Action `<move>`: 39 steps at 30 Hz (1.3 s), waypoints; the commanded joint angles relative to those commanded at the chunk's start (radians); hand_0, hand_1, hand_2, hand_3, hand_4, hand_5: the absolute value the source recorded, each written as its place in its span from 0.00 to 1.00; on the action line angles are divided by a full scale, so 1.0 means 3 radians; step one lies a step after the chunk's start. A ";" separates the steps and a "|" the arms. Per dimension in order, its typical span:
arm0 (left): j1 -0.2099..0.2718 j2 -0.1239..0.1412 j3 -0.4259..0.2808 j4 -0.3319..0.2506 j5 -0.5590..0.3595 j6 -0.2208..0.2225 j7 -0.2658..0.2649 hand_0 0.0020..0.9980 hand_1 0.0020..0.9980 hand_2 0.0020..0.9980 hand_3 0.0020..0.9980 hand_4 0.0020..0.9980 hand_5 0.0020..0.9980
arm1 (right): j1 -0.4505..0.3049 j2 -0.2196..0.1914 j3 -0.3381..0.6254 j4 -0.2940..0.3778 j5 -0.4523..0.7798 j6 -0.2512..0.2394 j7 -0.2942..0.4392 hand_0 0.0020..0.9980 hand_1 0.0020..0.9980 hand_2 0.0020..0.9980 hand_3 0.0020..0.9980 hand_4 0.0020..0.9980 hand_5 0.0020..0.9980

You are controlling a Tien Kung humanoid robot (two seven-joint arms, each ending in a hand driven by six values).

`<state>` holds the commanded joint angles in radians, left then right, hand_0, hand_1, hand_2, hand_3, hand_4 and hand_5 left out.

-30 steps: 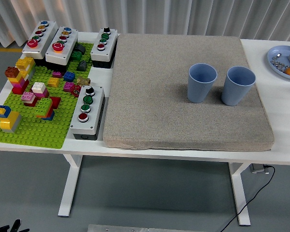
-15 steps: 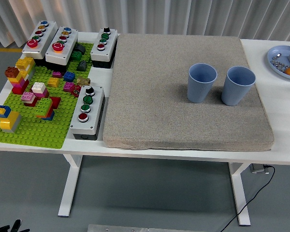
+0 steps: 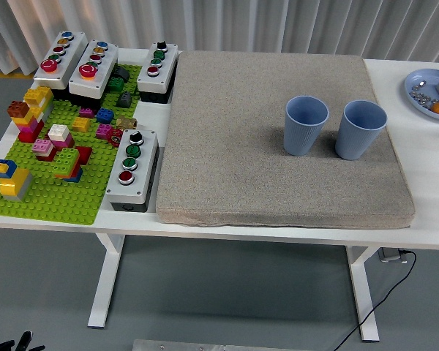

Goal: Pick cup pour cup place

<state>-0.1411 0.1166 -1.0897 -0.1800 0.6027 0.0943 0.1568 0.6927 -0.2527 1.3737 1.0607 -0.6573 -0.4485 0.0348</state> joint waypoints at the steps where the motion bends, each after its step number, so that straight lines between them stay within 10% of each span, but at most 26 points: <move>1: 0.0001 0.0000 0.0001 0.0000 -0.0001 0.0000 0.0000 0.69 0.71 0.74 0.65 0.49 0.98 | 0.0000 0.0001 -0.0001 0.0000 -0.0001 0.0000 0.0000 0.92 0.89 0.96 0.92 0.66 1.00; 39: 0.0011 0.0005 0.0006 0.0000 -0.0043 0.0010 -0.0012 0.69 0.71 0.74 0.65 0.49 0.98 | 0.0015 0.0029 -0.0093 -0.0001 0.0037 0.0045 -0.0009 0.91 0.87 0.92 0.88 0.64 1.00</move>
<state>-0.1378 0.1182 -1.0878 -0.1800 0.5896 0.0974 0.1533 0.6972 -0.2440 1.3459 1.0604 -0.6463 -0.4351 0.0321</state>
